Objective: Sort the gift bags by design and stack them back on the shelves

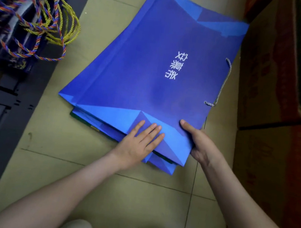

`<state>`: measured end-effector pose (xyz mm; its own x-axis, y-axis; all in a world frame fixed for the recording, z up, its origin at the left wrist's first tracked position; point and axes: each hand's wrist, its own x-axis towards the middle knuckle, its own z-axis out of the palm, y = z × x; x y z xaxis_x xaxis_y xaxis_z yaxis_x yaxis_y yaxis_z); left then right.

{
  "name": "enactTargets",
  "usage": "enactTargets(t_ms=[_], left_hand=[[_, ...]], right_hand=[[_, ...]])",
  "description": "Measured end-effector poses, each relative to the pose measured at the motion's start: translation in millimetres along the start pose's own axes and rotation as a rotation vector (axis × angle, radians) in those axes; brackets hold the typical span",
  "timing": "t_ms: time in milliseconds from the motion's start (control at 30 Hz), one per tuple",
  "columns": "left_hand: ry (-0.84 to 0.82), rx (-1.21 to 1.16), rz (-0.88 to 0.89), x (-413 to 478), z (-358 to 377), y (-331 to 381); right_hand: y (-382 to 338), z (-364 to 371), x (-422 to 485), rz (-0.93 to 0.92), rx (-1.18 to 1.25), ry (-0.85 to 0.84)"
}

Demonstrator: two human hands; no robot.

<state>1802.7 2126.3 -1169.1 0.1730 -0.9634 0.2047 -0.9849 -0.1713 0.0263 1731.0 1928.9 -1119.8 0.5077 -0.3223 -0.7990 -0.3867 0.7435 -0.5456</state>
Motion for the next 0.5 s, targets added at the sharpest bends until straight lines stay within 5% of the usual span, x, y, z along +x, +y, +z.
enactTargets(t_ms=[167,500], left_hand=[[0.118,-0.074,-0.108,1.5,-60.4,-2.9],[0.006,-0.123,-0.187,4.5,-214.2,30.5]], right_hand=[[-26.3,24.8,-41.7,0.042,-0.073,-0.014],[-57.9,62.4,-178.0,0.207,0.088,0.086]])
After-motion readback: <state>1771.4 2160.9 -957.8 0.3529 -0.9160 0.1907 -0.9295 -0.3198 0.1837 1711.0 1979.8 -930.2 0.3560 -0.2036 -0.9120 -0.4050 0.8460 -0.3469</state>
